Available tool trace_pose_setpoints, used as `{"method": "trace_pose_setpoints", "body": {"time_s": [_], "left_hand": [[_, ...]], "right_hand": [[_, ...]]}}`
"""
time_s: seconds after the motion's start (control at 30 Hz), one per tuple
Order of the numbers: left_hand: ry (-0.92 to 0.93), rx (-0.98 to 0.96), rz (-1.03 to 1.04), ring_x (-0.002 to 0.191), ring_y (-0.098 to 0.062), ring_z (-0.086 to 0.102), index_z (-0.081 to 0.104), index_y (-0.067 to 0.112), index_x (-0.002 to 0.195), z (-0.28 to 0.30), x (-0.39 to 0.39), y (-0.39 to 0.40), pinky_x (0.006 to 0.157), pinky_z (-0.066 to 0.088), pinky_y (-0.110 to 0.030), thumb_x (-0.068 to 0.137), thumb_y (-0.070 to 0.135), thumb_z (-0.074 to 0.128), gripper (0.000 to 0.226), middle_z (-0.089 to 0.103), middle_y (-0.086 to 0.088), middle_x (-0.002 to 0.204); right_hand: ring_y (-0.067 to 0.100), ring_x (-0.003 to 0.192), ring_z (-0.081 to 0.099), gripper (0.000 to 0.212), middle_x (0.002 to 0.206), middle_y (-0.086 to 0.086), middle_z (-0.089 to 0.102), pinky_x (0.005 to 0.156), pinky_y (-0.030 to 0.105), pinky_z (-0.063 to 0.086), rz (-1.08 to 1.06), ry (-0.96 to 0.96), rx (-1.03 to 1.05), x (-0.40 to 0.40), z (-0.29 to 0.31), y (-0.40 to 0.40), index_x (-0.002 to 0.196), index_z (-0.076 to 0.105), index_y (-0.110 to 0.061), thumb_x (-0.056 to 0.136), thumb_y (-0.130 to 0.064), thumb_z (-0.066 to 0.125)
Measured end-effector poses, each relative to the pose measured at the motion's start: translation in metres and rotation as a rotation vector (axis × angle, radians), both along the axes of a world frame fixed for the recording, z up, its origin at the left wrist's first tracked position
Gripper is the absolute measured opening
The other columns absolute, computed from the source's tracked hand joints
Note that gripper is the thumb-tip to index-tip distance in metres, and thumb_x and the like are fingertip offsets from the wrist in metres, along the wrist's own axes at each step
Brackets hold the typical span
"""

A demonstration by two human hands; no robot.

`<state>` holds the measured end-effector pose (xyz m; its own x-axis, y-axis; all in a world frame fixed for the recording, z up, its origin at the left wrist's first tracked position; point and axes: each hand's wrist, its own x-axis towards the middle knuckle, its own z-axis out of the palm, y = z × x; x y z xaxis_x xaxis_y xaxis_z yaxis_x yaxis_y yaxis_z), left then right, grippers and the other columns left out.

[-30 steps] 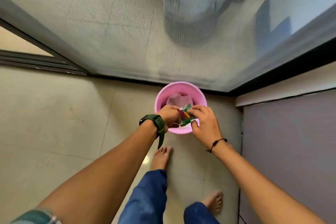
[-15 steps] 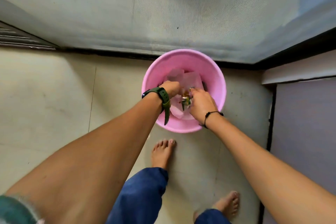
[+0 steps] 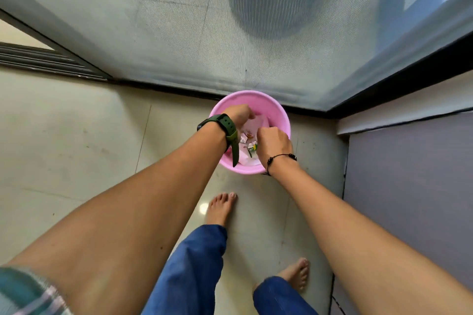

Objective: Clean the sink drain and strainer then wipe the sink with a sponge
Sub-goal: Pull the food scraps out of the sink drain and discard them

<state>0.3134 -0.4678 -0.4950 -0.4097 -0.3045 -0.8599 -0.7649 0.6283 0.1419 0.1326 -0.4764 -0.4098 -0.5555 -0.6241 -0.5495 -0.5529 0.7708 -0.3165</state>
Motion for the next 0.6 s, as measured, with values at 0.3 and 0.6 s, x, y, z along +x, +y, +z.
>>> {"method": "trace_pose_setpoints", "body": {"time_s": [0.3, 0.6], "left_hand": [[0.020, -0.002, -0.058, 0.137, -0.018, 0.026, 0.017, 0.011, 0.144, 0.008, 0.016, -0.003, 0.115, 0.018, -0.029, 0.100, 0.019, 0.026, 0.046, 0.031, -0.007, 0.144], [0.031, -0.011, -0.072, 0.136, -0.020, 0.026, 0.017, 0.012, 0.144, -0.015, 0.023, -0.003, 0.115, 0.019, -0.030, 0.099, 0.021, 0.030, 0.047, 0.031, -0.008, 0.144]], "right_hand": [[0.038, 0.097, 0.060, 0.025, 0.109, 0.027, 0.062, 0.065, 0.034, 0.037, -0.084, 0.118, -0.078, 0.006, 0.005, -0.012, 0.115, 0.047, 0.003, 0.092, -0.003, 0.039], [0.038, 0.106, 0.057, 0.027, 0.114, 0.024, 0.060, 0.084, 0.039, 0.046, -0.165, 0.028, -0.020, 0.007, -0.022, -0.021, 0.113, 0.056, 0.003, 0.089, -0.004, 0.047]]}}
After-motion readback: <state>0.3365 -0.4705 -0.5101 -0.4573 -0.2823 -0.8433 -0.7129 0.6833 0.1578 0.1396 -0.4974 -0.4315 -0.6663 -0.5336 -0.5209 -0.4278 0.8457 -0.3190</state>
